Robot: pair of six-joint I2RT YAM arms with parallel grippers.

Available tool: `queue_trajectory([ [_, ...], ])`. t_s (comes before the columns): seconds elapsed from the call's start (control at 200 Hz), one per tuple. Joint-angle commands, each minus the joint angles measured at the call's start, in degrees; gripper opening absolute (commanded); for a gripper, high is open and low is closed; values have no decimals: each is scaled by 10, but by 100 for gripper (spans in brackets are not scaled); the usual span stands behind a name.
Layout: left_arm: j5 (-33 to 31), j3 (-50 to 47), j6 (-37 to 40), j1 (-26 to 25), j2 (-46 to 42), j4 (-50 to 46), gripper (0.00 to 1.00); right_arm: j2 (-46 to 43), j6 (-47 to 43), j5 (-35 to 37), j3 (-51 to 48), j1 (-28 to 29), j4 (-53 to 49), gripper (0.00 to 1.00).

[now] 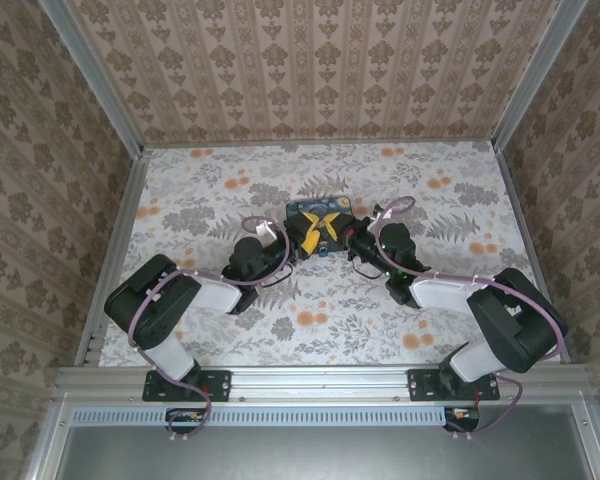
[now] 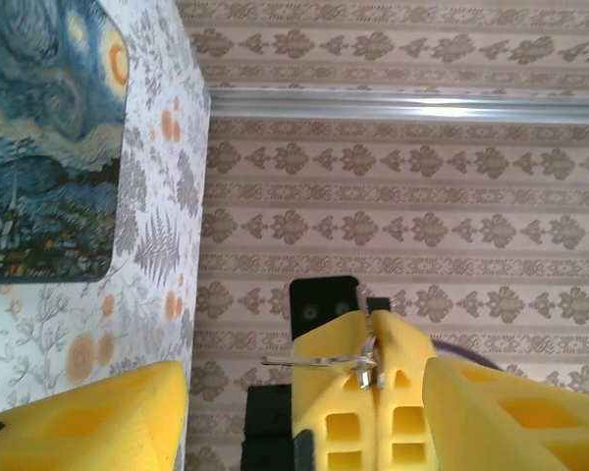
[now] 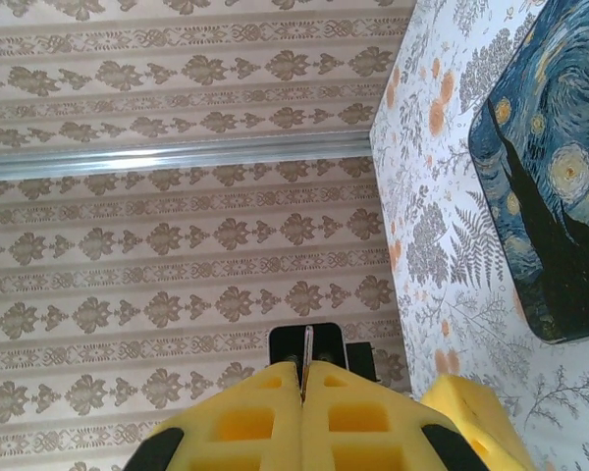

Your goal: Unlock the padlock with the key

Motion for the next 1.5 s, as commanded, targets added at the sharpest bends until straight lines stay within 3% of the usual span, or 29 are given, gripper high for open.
queue_trajectory([
  [0.0,-29,20,-8,-3,-7,11,65,-2,21,41,13,13,20,0],
  [0.48,-43,41,-9,-7,15,11,63,23,36,68,12,41,55,0],
  [0.905,-49,23,-5,-7,9,11,47,24,43,120,-27,39,73,0],
  [1.495,-46,21,-5,-12,29,11,37,19,44,112,-14,37,69,0],
])
